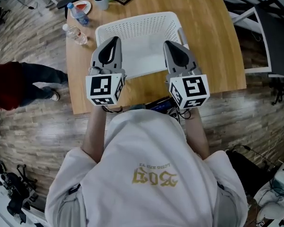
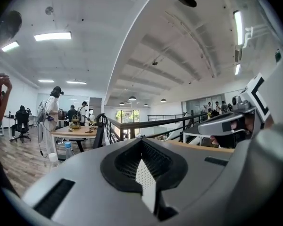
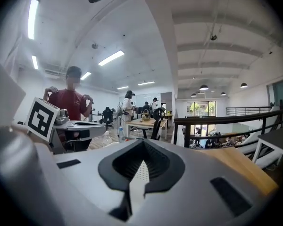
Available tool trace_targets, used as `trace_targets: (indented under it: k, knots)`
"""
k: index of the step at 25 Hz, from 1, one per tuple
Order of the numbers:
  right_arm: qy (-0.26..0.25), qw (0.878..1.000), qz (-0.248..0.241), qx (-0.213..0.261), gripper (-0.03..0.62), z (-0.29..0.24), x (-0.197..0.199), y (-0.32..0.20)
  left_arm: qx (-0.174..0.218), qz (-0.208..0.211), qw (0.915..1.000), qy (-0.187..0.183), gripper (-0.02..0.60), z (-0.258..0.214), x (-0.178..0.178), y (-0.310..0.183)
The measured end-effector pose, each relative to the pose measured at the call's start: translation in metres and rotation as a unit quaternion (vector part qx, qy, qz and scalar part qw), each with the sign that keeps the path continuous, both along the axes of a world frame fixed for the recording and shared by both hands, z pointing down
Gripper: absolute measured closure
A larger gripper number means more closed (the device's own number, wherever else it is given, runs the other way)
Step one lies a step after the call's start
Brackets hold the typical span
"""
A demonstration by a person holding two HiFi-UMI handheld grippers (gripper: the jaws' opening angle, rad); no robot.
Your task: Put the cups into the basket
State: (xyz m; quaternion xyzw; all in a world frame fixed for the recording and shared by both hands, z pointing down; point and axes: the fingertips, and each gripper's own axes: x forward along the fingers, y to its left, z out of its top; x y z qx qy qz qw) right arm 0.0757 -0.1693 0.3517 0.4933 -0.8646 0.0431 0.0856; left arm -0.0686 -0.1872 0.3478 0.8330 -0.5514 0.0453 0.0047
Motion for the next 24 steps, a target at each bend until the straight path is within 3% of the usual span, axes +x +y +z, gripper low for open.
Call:
trace_targets:
  k: [8, 13, 24]
  knots:
    - [-0.009, 1.0, -0.006, 0.006, 0.585, -0.0027, -0.0026, 0.0032, 0.019, 0.007, 0.9996, -0.022, 0.577, -0.0022, 0.0058, 0.0061]
    - [-0.013, 1.0, -0.008, 0.006, 0.585, -0.0031, -0.0004, 0.0066, 0.026, 0.01, 0.9996, 0.006, 0.576, -0.0067, 0.0063, 0.0093]
    - [-0.009, 1.0, -0.007, 0.006, 0.585, -0.0014, 0.0026, 0.0085, 0.017, 0.007, 0.9996, 0.019, 0.577, -0.0047, 0.0046, 0.0073]
